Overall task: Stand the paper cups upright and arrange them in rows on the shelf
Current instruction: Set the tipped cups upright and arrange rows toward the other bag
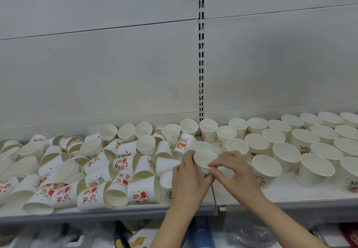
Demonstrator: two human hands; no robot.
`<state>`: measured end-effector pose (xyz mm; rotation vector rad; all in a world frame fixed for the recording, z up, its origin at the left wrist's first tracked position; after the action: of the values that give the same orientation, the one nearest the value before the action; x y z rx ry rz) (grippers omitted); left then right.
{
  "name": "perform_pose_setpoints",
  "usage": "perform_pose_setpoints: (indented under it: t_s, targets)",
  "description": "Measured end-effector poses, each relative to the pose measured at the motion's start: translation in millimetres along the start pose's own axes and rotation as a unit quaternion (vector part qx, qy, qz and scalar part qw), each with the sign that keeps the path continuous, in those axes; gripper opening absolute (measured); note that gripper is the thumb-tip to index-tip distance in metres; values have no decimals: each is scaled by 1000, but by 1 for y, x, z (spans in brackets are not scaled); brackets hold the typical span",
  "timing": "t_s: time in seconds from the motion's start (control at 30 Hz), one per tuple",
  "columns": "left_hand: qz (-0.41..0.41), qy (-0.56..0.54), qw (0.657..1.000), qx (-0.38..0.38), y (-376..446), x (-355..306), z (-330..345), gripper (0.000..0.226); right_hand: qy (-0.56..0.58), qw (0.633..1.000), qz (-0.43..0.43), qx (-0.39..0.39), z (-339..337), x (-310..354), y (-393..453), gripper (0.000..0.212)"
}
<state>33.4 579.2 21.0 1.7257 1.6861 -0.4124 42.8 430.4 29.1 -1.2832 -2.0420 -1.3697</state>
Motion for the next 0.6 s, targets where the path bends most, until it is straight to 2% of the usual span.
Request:
perform_pose_setpoints:
  t_s: [0.1, 0.2, 0.23, 0.37, 0.4, 0.53, 0.6]
  targets:
    - [53, 41, 998, 13, -2, -4, -4, 81, -50, 998, -32, -37, -5, -7, -4, 12]
    - [134, 181, 973, -43, -11, 8, -29, 69, -170, 978, -97, -73, -16, -14, -8, 20]
    - [130, 215, 967, -51, -13, 17, -36, 61, -207, 969, -111, -77, -18, -18, -10, 20]
    - [108, 262, 959, 10, -20, 37, -48, 40, -297, 943, -140, -55, -9, -32, -13, 3]
    - [114, 263, 958, 15, -20, 35, -48, 38, -306, 940, -139, -53, -6, -34, -11, 7]
    - [119, 325, 936, 58, -14, 35, -43, 59, -306, 940, -122, -90, -6, -25, -15, 18]
    - [142, 369, 914, 85, -10, 38, -39, 61, -289, 943, -116, -120, -7, -13, -27, 21]
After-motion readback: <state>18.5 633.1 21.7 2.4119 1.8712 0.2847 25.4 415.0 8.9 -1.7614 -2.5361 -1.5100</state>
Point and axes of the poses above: each hand's wrist, its own y-axis towards the middle knuckle, its own z-axis out of the palm, x = y × z, the point moved 6 cm from there along y, towards the middle knuckle, and after that the axes turned 2 degrees about y, right-handed, at the moved point
